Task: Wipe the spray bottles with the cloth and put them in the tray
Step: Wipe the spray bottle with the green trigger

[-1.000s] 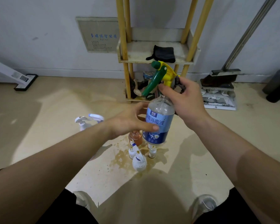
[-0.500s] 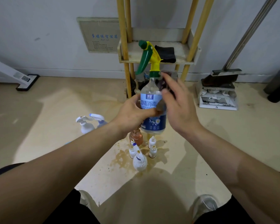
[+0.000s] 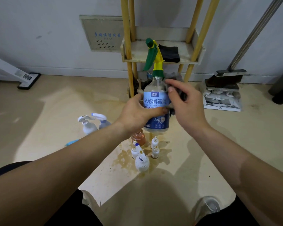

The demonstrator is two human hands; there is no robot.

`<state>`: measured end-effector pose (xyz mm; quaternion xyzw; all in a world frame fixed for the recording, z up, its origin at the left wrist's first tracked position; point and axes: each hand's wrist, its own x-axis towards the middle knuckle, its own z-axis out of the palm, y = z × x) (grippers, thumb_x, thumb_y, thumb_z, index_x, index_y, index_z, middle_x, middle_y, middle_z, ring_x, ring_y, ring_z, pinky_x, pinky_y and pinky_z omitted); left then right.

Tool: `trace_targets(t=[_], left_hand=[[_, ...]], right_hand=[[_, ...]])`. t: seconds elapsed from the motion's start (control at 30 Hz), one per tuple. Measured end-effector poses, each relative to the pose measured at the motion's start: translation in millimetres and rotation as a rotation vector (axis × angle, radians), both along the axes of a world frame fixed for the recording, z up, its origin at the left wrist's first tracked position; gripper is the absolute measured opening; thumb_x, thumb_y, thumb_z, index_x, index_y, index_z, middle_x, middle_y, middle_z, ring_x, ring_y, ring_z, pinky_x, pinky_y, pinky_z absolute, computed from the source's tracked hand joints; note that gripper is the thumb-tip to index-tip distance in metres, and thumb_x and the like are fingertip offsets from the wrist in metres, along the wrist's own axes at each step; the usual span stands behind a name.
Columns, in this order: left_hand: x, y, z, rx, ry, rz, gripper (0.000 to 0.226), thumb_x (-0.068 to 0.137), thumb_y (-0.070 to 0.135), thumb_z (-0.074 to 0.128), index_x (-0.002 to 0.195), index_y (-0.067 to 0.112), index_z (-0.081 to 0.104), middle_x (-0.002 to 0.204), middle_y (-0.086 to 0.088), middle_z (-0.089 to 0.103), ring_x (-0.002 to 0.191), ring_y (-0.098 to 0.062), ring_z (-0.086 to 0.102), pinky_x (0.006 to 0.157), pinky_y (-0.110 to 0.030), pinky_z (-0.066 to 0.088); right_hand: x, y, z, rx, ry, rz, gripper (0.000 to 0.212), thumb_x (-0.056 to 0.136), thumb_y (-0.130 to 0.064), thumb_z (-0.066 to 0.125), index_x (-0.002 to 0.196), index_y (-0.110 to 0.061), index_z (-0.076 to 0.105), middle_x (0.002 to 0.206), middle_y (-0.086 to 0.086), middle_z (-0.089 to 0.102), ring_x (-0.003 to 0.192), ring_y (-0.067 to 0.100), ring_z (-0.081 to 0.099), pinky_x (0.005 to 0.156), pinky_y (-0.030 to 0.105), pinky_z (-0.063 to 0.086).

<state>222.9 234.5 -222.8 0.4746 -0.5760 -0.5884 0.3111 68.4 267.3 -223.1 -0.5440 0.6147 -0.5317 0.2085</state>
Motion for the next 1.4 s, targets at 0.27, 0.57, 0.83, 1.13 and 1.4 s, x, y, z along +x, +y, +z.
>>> trace_targets(t=[0.27,0.57,0.83,1.13,1.4], left_hand=[[9,-11,12,0.051,0.107,0.029,0.055,0.075,0.025,0.084,0.124,0.016,0.060,0.102,-0.002,0.075,0.084,-0.012,0.076,0.059,-0.022,0.057],[3,-5,17,0.024,0.127,0.006,0.060,0.070,0.024,0.088,0.118,0.016,0.053,0.100,-0.002,0.073,0.079,-0.009,0.075,0.060,-0.021,0.057],[6,-8,7,-0.071,0.067,0.113,0.032,0.077,0.027,0.084,0.090,0.032,0.056,0.086,0.008,0.072,0.080,-0.009,0.073,0.065,-0.024,0.059],[26,-17,3,0.059,0.087,-0.013,0.051,0.091,0.024,0.070,0.138,0.017,0.052,0.126,-0.009,0.066,0.111,-0.023,0.068,0.088,-0.039,0.059],[32,-19,8,0.223,0.282,-0.109,0.067,0.082,0.028,0.076,0.140,0.012,0.046,0.131,-0.016,0.064,0.114,-0.030,0.068,0.086,-0.046,0.059]], right_hand=[[12,18,-3,0.004,-0.142,0.025,0.031,0.096,-0.007,0.063,0.122,-0.021,0.071,0.114,-0.008,0.072,0.109,0.004,0.066,0.095,0.028,0.055],[1,1,11,-0.017,-0.163,0.040,0.037,0.101,-0.009,0.055,0.137,-0.019,0.060,0.126,-0.012,0.064,0.120,-0.001,0.059,0.096,0.015,0.048],[16,5,-18,0.161,-0.288,0.121,0.041,0.104,-0.011,0.051,0.142,-0.025,0.055,0.139,-0.006,0.061,0.125,0.011,0.059,0.097,0.030,0.055],[8,-1,-13,0.204,-0.651,0.079,0.041,0.105,-0.002,0.039,0.131,-0.022,0.063,0.128,0.006,0.069,0.108,0.022,0.066,0.061,0.019,0.052],[21,3,-5,0.187,-0.762,0.092,0.044,0.101,0.002,0.039,0.119,-0.029,0.065,0.125,0.002,0.069,0.113,0.022,0.067,0.079,0.038,0.058]])
